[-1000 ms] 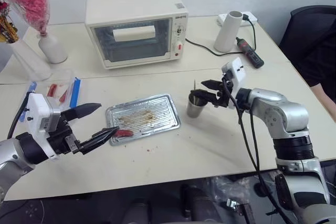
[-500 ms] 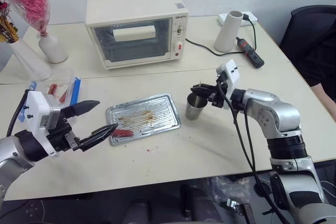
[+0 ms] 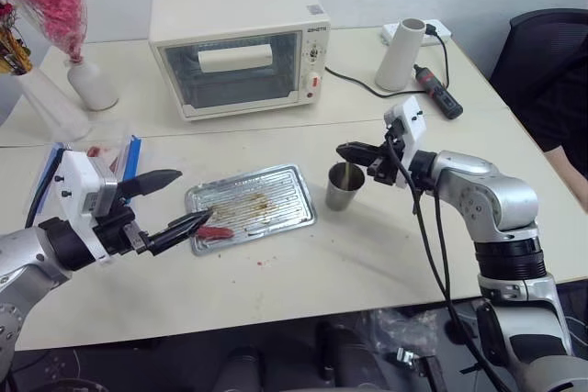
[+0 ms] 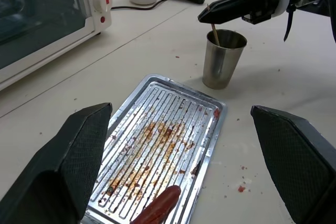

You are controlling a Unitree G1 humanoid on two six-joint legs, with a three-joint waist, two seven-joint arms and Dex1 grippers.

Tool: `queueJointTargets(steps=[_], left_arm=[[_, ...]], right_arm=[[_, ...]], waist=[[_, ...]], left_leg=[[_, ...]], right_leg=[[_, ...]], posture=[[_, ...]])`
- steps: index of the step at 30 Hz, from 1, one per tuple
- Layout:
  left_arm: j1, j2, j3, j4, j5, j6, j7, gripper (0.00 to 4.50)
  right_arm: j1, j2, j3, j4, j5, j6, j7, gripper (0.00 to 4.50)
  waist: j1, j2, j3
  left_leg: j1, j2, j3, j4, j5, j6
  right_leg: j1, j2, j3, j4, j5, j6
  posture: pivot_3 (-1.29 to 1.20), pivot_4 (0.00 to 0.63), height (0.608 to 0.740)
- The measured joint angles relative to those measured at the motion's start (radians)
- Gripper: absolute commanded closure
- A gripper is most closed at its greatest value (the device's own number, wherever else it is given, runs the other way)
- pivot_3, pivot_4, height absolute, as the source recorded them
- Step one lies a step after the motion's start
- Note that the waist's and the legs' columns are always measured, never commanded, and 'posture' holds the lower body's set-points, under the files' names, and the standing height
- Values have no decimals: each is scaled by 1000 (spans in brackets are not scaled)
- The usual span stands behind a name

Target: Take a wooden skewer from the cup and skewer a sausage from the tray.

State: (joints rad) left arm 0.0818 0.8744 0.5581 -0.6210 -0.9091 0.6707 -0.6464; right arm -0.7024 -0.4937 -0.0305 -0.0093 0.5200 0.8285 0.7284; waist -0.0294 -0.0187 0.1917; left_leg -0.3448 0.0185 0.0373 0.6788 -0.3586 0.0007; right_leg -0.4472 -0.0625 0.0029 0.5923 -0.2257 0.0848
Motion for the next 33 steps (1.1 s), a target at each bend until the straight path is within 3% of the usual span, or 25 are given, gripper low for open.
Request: queueJointTargets(steps=[4,10,13,21,26,33], left_arm=[[-32,-3,-36,7,9,-4,-7,0],[-86,-51,-122,6,24,-19,4,0],[-134,-93,-167,7,43,-30,33,0],[-346,-238,-316,76,144,-91,116,0],[-428,-293,-378,140,220,-129,133,0],[-487,-355,-409,181,267,-160,143,0]], right_arm=[[-64,-21,-46,-15,38,54,-9,4485],[-298,-21,-193,-9,174,205,-83,4485],[-371,61,-301,22,273,312,-190,4485],[-458,453,-587,159,556,484,-711,4485],[-451,545,-632,174,675,457,-922,4485],[-416,583,-621,174,811,390,-1071,4485]], waist=[[0,1,1],[0,2,1],[0,2,1],[-2,2,1],[-1,2,1],[-2,2,1]], left_leg=[[-1,0,0,0,0,0],[-7,1,-1,0,0,0],[-9,2,-1,1,0,-1],[-14,1,2,2,3,-3],[-16,-1,1,2,3,-1],[-18,-2,1,2,3,0]], right_leg=[[-1,0,0,0,0,1],[-6,-1,1,1,0,0],[-8,-3,1,4,1,0],[-16,0,0,11,1,1],[-17,0,-1,10,1,2],[-18,0,0,8,2,3]], posture=[[0,150,740],[0,150,740],[0,150,740],[0,150,740],[0,150,740],[0,150,740]])
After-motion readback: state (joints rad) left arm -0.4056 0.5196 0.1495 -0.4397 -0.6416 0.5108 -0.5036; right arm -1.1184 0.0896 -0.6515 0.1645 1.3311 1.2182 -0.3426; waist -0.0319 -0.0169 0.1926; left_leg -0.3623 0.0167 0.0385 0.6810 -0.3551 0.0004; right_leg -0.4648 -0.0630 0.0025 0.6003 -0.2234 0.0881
